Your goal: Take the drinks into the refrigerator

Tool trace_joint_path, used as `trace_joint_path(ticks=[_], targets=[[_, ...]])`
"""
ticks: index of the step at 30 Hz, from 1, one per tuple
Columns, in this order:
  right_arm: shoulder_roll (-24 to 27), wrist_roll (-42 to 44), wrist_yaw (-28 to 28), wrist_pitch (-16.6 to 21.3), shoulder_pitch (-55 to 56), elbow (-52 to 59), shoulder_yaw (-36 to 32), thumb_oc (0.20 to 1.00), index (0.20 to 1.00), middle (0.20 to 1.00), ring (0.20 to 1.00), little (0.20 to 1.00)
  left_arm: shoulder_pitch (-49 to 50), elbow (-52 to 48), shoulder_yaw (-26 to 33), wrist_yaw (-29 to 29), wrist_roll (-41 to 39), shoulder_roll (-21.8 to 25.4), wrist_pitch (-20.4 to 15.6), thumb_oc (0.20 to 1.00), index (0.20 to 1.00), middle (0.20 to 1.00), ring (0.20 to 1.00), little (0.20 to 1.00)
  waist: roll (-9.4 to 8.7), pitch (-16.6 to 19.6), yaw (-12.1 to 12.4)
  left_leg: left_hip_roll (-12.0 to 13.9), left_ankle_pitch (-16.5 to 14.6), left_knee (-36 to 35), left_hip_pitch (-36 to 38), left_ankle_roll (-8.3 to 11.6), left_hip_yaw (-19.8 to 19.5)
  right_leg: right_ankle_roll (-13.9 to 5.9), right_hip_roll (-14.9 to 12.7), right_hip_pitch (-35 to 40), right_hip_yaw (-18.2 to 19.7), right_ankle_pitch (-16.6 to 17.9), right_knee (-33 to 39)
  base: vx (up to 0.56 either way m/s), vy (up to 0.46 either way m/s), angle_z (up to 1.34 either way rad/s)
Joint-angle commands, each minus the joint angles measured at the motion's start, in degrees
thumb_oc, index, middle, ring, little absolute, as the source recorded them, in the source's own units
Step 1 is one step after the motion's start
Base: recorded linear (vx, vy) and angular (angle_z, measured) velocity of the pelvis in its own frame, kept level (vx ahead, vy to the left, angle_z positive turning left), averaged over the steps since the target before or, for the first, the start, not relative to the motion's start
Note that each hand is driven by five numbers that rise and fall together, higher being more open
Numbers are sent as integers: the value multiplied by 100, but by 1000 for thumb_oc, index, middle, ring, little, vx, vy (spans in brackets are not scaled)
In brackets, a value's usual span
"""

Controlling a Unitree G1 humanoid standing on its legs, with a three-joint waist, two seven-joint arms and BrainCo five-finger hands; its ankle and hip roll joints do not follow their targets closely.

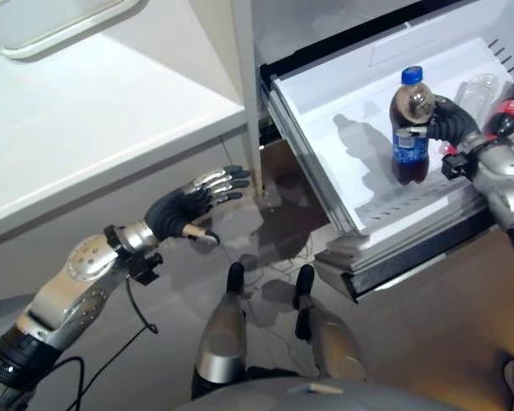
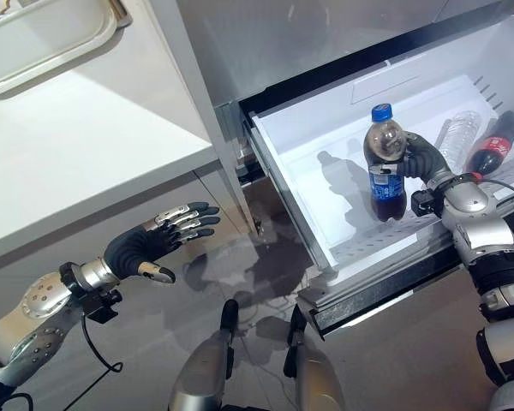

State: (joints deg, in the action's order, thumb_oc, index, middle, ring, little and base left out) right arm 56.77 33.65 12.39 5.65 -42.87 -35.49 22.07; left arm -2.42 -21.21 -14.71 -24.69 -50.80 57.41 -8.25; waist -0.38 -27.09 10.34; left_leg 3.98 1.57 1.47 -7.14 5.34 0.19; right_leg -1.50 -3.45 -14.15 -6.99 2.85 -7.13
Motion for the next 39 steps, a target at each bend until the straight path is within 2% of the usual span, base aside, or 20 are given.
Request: trace_joint_path(ticks=[1, 6, 14, 20, 21, 22, 23, 24, 25, 26, 31, 39], targets=[[88, -124, 47, 257, -256, 44, 551, 200, 200, 200, 200, 200, 53, -668, 29, 31, -166, -88, -438, 1000, 1000, 1000, 1000, 1000, 142, -48, -93, 118, 49, 253, -223, 42, -138, -292, -1, -193, -226, -407, -883, -45, -58, 6], [16, -429, 225, 75, -326, -153, 953, 200, 200, 200, 200, 200, 129, -745, 96, 139, -94, -63, -477, 1000, 1000, 1000, 1000, 1000, 56, -252, -83, 188, 90, 288, -293, 100, -50, -273, 42, -212, -245, -326, -767, -50, -56, 4], [-205, -788, 355, -69, -462, -236, 1338, 200, 200, 200, 200, 200, 213, -814, 220, 236, 54, 18, -467, 1000, 1000, 1000, 1000, 1000, -25, -270, -22, 243, 115, 341, -493, 132, -73, -252, 132, -379, -218, -311, -747, -13, -38, -1], [-343, -866, 373, -103, -381, -103, 1384, 200, 200, 200, 200, 200, 262, -867, 311, 337, 111, 7, -515, 1000, 1000, 1000, 1000, 1000, -46, -270, 9, 275, 153, 283, -557, 138, -123, -255, 140, -475, -254, -313, -758, -2, -14, 0], [-423, -891, 366, -96, -405, -175, 1417, 244, 244, 244, 244, 244, 262, -874, 301, 361, 131, -22, -531, 1000, 1000, 1000, 1000, 1000, -47, -270, 20, 288, 154, 249, -543, 138, -136, -254, 142, -476, -260, -324, -751, 0, 0, 0], [-430, -884, 365, -94, -419, -160, 1417, 322, 322, 322, 322, 322, 274, -880, 319, 363, 133, -32, -538, 1000, 1000, 1000, 1000, 1000, -51, -270, 23, 294, 151, 236, -533, 139, -133, -249, 150, -478, -265, -332, -756, 0, 0, 0], [-438, -907, 357, -91, -424, -153, 1423, 404, 404, 404, 404, 404, 285, -875, 330, 375, 138, -45, -547, 1000, 1000, 1000, 1000, 1000, -57, -270, 21, 294, 145, 231, -524, 139, -129, -246, 154, -477, -263, -333, -751, 0, 0, 0], [-440, -907, 357, -91, -425, -153, 1425, 523, 523, 523, 523, 523, 288, -876, 333, 375, 138, -46, -547, 1000, 1000, 1000, 1000, 1000, -57, -270, 21, 295, 145, 230, -522, 139, -128, -246, 155, -476, -262, -333, -751, 0, 0, 0], [-439, -943, 346, -90, -447, -144, 1438, 893, 893, 893, 893, 893, 291, -908, 361, 395, 145, -51, -546, 1000, 1000, 1000, 1000, 1000, -57, -270, 27, 298, 136, 234, -519, 142, -125, -238, 158, -468, -261, -341, -741, 0, 0, 0], [-443, -970, 347, -102, -472, -131, 1448, 1000, 1000, 1000, 1000, 1000, 313, -917, 382, 410, 151, -68, -547, 1000, 1000, 1000, 1000, 1000, -64, -270, 25, 298, 127, 241, -521, 146, -115, -232, 160, -468, -260, -342, -729, 0, 0, 0], [-515, -1039, 312, -94, -539, -263, 1431, 1000, 1000, 1000, 1000, 1000, 339, -930, 425, 443, 174, -160, -551, 1000, 1000, 1000, 1000, 1000, -126, -270, 24, 291, 18, 380, -552, 137, -78, -213, 202, -491, -227, -364, -755, 0, 0, 0], [-617, -1117, 329, -105, -621, -329, 1430, 1000, 1000, 1000, 1000, 1000, 399, -929, 478, 504, 166, -237, -544, 1000, 1000, 1000, 1000, 1000, -126, -270, -10, 285, -83, 523, -584, 134, -31, -194, 206, -549, -173, -431, -896, -1, 1, -1]])
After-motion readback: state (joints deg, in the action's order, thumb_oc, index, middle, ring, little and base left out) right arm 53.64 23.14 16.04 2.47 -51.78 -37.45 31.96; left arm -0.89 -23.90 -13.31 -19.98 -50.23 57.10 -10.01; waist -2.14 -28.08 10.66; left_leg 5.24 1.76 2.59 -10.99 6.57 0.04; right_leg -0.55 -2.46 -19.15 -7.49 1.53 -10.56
